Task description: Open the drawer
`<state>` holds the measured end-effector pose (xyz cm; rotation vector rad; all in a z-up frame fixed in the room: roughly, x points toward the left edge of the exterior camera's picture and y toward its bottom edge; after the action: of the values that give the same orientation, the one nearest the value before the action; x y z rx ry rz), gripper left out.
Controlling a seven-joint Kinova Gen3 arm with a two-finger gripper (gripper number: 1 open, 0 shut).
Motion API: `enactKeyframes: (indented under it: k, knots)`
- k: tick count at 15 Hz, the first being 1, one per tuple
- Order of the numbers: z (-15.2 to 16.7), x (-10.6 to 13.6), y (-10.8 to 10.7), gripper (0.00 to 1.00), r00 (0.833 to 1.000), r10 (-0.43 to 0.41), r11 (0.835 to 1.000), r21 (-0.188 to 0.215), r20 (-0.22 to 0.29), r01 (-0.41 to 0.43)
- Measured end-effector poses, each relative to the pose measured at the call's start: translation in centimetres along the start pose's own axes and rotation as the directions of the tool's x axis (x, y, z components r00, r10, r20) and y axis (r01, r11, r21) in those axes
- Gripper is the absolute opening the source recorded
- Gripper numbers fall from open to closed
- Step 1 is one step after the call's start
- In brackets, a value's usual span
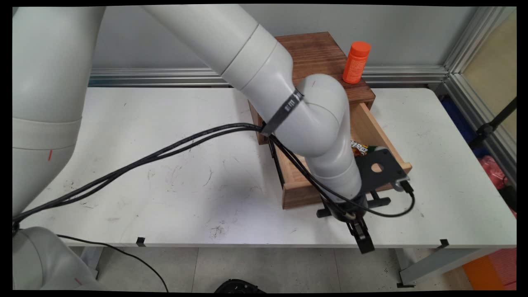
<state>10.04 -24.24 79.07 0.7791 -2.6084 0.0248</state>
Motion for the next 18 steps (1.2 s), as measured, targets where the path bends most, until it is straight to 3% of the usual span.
enactKeyframes:
  k: [18]
  knots:
    - [0.9,-0.1,6.3,1.0,1.0,0.013,1.0,0.006,-0.015,-0.013]
